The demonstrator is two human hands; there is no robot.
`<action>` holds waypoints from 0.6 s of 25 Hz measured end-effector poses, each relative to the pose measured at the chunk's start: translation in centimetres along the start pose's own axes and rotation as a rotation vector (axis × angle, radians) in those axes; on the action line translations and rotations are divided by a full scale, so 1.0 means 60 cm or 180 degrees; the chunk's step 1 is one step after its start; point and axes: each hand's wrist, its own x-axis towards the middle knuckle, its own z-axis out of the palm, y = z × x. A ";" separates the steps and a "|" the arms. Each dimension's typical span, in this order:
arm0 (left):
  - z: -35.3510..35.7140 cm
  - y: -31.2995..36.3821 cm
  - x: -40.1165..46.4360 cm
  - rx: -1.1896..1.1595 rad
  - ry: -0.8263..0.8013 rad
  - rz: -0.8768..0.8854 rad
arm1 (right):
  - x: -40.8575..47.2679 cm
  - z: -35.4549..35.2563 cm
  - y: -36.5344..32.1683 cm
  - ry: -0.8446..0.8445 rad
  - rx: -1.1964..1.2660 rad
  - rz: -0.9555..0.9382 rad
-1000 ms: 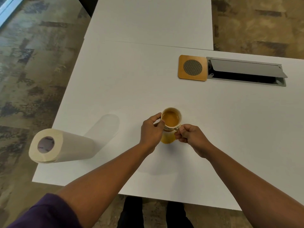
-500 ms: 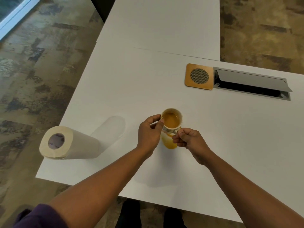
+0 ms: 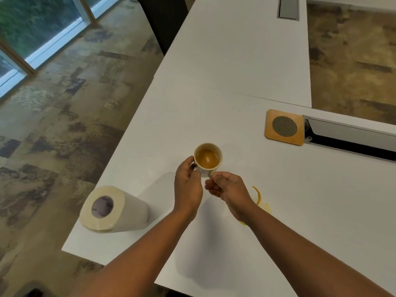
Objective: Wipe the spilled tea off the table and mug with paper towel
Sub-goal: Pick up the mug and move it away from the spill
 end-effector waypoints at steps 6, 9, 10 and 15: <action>-0.016 0.019 0.042 -0.0455 -0.0010 -0.0200 | 0.072 0.081 -0.006 -0.0004 -0.0010 -0.0041; -0.015 0.025 0.072 -0.0670 0.0143 -0.0348 | 0.100 0.111 -0.008 0.0071 -0.0011 -0.0043; -0.016 0.027 0.082 -0.0741 0.0193 -0.0407 | 0.109 0.118 -0.007 0.0117 -0.0020 -0.0050; -0.024 0.028 0.128 -0.0838 0.0427 -0.0492 | 0.143 0.146 -0.004 0.0275 -0.0108 -0.0031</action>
